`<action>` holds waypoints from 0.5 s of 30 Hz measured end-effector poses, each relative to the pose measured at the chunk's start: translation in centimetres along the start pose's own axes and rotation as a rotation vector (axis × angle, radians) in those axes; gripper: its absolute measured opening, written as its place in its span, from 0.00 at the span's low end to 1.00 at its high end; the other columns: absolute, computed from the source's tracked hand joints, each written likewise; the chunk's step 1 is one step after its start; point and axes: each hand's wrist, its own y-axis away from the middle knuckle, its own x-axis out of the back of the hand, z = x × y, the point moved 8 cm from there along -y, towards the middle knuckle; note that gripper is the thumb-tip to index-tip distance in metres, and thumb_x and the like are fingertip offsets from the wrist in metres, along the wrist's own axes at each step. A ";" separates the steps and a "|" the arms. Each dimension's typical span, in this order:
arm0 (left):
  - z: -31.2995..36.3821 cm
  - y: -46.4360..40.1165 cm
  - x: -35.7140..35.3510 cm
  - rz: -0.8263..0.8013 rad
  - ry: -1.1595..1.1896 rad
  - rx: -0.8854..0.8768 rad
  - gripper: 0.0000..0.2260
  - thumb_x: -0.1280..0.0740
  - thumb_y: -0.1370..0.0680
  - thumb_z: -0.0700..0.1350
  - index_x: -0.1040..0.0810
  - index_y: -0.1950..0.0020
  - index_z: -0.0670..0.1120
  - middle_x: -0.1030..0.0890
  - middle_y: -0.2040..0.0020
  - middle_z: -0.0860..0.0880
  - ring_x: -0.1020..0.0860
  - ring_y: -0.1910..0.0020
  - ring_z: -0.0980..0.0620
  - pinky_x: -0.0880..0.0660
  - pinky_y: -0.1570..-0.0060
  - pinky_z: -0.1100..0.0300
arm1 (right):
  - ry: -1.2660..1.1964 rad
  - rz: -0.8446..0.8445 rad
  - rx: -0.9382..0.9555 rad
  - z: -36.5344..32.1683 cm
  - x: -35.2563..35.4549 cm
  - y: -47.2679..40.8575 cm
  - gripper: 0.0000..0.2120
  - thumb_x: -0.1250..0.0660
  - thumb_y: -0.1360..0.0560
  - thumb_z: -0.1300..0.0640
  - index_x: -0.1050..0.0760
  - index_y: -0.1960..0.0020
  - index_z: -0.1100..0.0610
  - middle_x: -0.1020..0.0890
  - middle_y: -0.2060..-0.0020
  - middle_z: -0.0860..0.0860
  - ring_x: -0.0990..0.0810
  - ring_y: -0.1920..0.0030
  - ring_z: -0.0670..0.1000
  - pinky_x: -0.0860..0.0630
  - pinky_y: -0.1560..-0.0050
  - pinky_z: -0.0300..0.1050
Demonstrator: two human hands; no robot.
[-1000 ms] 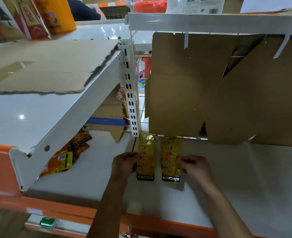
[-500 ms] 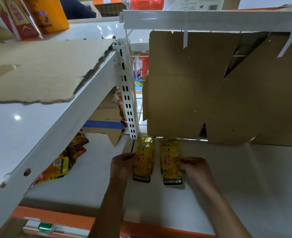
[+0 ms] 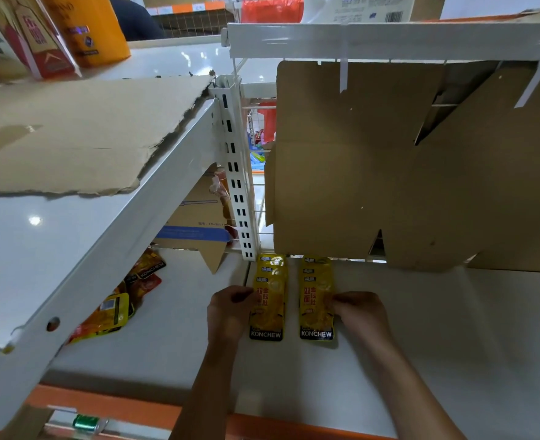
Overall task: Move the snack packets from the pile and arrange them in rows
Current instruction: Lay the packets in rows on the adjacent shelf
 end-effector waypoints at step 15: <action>-0.4 -0.5 -0.3 -0.008 -0.046 -0.023 0.04 0.27 0.24 0.44 0.16 0.50 0.49 0.14 0.56 0.50 0.16 0.57 0.54 0.18 0.55 0.56 | 0.033 0.049 0.050 -0.5 0.3 0.4 0.04 0.23 0.33 0.54 0.17 0.62 0.53 0.16 0.67 0.46 0.18 0.64 0.42 0.29 0.67 0.33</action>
